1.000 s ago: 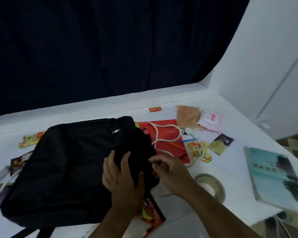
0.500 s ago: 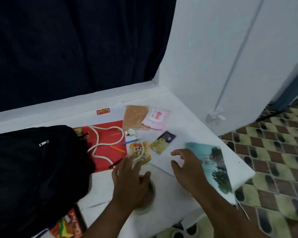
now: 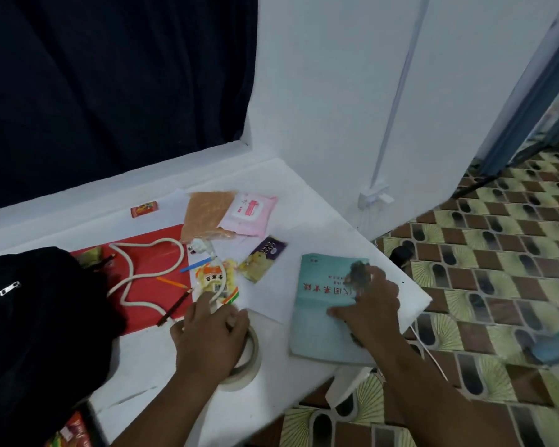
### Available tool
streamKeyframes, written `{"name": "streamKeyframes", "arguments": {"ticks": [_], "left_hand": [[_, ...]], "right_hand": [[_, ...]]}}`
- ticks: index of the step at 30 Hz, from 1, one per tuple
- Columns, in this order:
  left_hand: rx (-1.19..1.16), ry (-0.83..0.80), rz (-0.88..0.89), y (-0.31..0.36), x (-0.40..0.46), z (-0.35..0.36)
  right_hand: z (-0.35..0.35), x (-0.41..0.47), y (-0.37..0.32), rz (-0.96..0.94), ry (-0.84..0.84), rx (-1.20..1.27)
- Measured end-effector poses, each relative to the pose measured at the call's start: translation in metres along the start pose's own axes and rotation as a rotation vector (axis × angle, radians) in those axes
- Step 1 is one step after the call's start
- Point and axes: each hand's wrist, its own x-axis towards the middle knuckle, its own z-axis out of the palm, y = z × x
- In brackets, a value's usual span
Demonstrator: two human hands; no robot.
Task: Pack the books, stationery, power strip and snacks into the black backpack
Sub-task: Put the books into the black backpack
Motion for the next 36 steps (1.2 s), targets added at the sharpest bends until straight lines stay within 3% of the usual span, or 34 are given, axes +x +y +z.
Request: {"name": "streamKeyframes", "arguments": {"ticks": [5, 11, 15, 20, 23, 26, 29, 31, 34, 36], "left_hand": [[-0.036, 0.002, -0.020, 0.001, -0.001, -0.001], [-0.130, -0.068, -0.048, 0.001, -0.002, -0.008], [-0.452, -0.241, -0.131, 0.000, 0.005, -0.032], [-0.606, 0.079, 0.098, -0.011, 0.010, -0.080], [-0.644, 0.134, 0.203, -0.015, 0.007, -0.114], [-0.851, 0.190, 0.161, -0.040, -0.003, -0.126], [-0.944, 0.308, 0.072, -0.075, -0.018, -0.136], [-1.015, 0.338, -0.025, -0.098, -0.029, -0.146], [-1.186, 0.333, -0.221, -0.125, -0.044, -0.155], [-1.256, 0.295, -0.308, -0.138, -0.049, -0.156]], "right_hand": [[-0.012, 0.008, 0.000, 0.217, -0.116, 0.504], [-0.012, -0.009, -0.030, -0.186, -0.231, 0.316], [-0.020, -0.021, -0.061, -0.384, -0.273, 0.273], [-0.021, -0.052, -0.110, -0.774, -0.421, 0.061], [-0.010, -0.071, -0.135, -0.937, -0.510, -0.022], [0.000, -0.082, -0.151, -1.006, -0.535, -0.008], [0.012, -0.085, -0.160, -0.973, -0.479, 0.131], [0.028, -0.089, -0.167, -0.842, -0.406, 0.278], [0.064, -0.103, -0.177, -0.489, -0.704, 0.656], [0.089, -0.118, -0.181, -0.415, -0.857, 0.619]]}}
